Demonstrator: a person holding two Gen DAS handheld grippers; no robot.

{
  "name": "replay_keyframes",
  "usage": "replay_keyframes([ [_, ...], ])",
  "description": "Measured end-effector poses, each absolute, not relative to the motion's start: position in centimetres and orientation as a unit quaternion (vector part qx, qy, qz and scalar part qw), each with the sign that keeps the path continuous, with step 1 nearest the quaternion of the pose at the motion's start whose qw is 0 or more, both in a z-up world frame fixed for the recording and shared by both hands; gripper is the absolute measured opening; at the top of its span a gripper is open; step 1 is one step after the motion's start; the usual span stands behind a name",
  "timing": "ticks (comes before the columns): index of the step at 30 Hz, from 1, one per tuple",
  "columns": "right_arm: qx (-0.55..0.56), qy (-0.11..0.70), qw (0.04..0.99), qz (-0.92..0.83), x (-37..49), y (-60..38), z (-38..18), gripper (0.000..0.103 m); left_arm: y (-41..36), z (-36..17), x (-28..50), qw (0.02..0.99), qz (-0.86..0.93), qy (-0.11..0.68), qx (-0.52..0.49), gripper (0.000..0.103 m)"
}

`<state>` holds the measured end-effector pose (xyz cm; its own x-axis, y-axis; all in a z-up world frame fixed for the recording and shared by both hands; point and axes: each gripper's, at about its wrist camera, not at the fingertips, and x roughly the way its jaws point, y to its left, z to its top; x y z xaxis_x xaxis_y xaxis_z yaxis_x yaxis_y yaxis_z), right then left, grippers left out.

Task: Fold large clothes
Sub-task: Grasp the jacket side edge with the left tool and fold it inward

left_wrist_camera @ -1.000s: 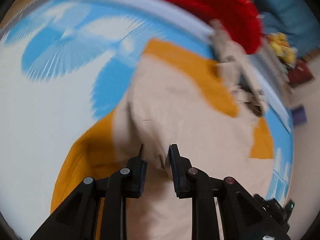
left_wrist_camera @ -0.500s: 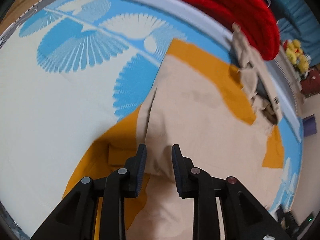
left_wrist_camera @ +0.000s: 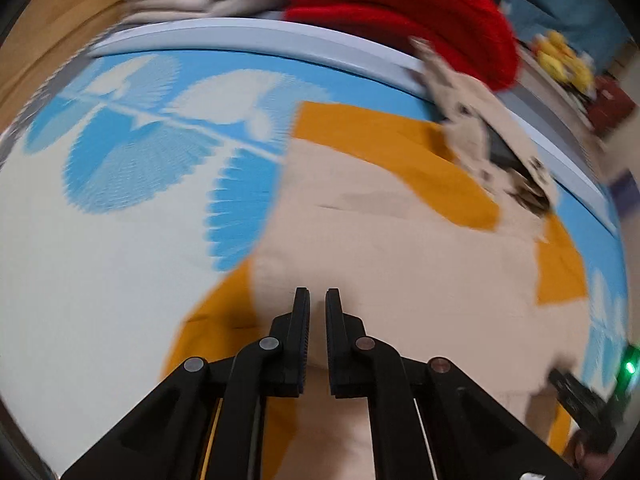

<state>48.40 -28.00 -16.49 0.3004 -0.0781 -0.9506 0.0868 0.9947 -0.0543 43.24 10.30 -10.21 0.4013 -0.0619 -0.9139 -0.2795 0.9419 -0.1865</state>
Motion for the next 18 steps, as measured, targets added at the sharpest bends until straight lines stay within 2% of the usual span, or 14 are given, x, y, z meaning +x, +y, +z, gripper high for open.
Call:
replay_keyframes([
  [6, -0.019, 0.594, 0.803, -0.052, 47.9, -27.8, -16.9, 0.046, 9.6, -16.0, 43.8, 0.763, 0.066, 0.622, -0.163, 0.007],
  [10, -0.028, 0.588, 0.807, -0.05, 47.7, -27.3, -16.7, 0.046, 9.2, -14.5, 43.8, 0.776, 0.065, 0.608, -0.154, 0.008],
  [12, -0.032, 0.582, 0.812, -0.047, 47.7, -27.2, -16.4, 0.046, 8.6, -13.3, 43.7, 0.796, 0.058, 0.587, -0.14, 0.016],
  [14, -0.037, 0.572, 0.818, -0.041, 47.7, -26.9, -16.0, 0.046, 8.2, -13.6, 43.8, 0.8, 0.058, 0.583, -0.132, 0.028],
  [18, -0.044, 0.577, 0.815, -0.036, 47.7, -26.7, -16.6, 0.046, 8.4, -16.5, 43.8, 0.766, 0.072, 0.624, -0.138, 0.028],
])
